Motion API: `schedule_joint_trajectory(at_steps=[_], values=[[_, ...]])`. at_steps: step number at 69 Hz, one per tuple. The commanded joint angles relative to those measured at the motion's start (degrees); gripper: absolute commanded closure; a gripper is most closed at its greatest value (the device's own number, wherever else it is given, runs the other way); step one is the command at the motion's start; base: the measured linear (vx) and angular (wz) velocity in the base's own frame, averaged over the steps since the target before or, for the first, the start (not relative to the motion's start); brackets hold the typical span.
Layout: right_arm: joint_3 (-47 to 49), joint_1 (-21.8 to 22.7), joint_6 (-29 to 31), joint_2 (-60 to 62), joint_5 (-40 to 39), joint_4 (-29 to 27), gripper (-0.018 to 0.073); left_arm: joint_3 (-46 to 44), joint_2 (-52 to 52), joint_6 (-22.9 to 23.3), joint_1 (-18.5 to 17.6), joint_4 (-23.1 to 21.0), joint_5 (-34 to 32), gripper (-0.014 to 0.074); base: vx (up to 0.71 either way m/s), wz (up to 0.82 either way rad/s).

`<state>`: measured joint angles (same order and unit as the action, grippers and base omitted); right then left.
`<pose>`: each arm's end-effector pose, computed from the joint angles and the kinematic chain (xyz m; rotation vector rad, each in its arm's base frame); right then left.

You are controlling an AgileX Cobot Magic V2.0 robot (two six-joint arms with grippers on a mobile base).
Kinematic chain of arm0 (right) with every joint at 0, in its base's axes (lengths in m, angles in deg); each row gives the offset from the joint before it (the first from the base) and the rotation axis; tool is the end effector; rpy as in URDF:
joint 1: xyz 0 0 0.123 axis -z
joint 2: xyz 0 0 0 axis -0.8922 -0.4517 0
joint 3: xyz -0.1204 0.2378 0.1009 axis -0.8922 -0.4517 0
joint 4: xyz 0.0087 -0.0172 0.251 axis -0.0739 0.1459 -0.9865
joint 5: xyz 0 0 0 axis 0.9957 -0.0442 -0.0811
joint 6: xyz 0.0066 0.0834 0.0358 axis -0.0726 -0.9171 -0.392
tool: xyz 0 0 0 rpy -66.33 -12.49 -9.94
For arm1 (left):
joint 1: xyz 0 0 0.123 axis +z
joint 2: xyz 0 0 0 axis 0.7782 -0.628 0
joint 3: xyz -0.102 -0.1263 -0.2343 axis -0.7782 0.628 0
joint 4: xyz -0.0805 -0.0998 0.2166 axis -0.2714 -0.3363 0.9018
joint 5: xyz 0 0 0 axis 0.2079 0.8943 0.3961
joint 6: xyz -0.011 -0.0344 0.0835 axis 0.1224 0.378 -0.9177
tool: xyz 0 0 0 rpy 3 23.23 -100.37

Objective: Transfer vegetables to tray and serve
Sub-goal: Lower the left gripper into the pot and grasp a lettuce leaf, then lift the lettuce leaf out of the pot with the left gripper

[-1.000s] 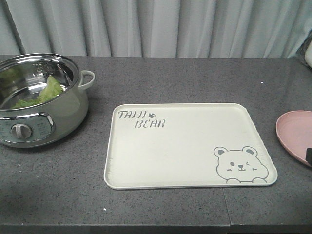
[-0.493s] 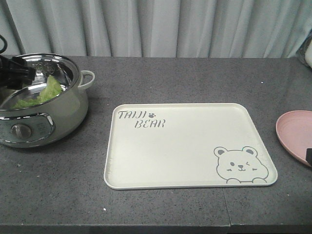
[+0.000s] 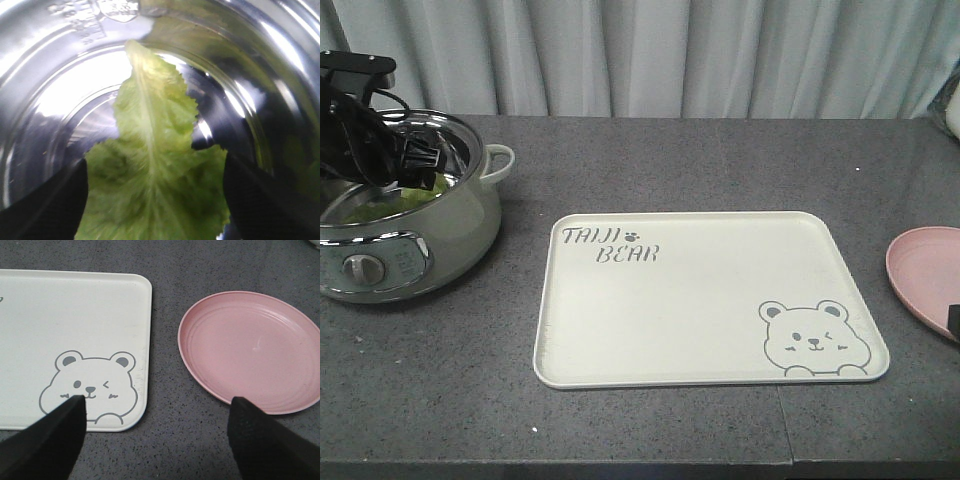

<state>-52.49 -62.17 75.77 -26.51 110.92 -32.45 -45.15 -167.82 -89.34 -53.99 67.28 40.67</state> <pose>0.1317 0.0003 0.3099 -0.0394 2.1683 -0.0018 0.4102 -0.0196 0.3012 0.1136 2.5570 0.0111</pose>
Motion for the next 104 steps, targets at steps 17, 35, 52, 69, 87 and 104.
schedule_joint_trajectory(at_steps=[17, 35, 52, 69, 87, 104], values=[[2.05, 0.0, 0.38, -0.4, -3.77, -0.01, 0.0, -3.69, -2.68, -0.35, 0.89, -0.85, -7.39, 0.0113, 0.0, 0.0], [2.05, 0.0, 0.38, -0.4, -3.78, 0.04, 0.0, -3.62, -5.4, -0.22, 0.89, -0.85, -7.9, 0.0115, 0.0, 0.0], [2.05, 0.0, 0.38, -0.4, -3.78, 0.04, 0.0, -3.5, -5.98, -0.37, 0.93, -0.85, -7.89, 0.0182, 0.0, 0.0], [2.05, 0.0, 0.38, -0.4, -3.78, 0.04, 0.0, -3.5, -5.98, -0.37, 0.93, -0.85, -7.94, 0.0384, 0.0, 0.0], [2.05, 0.0, 0.38, -0.4, -3.78, 0.04, 0.0, -3.5, -5.33, -0.43, 0.93, -0.3, -7.75, 0.0514, 0.0, 0.0], [2.05, 0.0, 0.38, -0.4, -3.78, 0.04, 0.0, -3.5, -2.94, -0.43, 0.93, -0.25, -7.68, 0.0545, 0.0, 0.0]])
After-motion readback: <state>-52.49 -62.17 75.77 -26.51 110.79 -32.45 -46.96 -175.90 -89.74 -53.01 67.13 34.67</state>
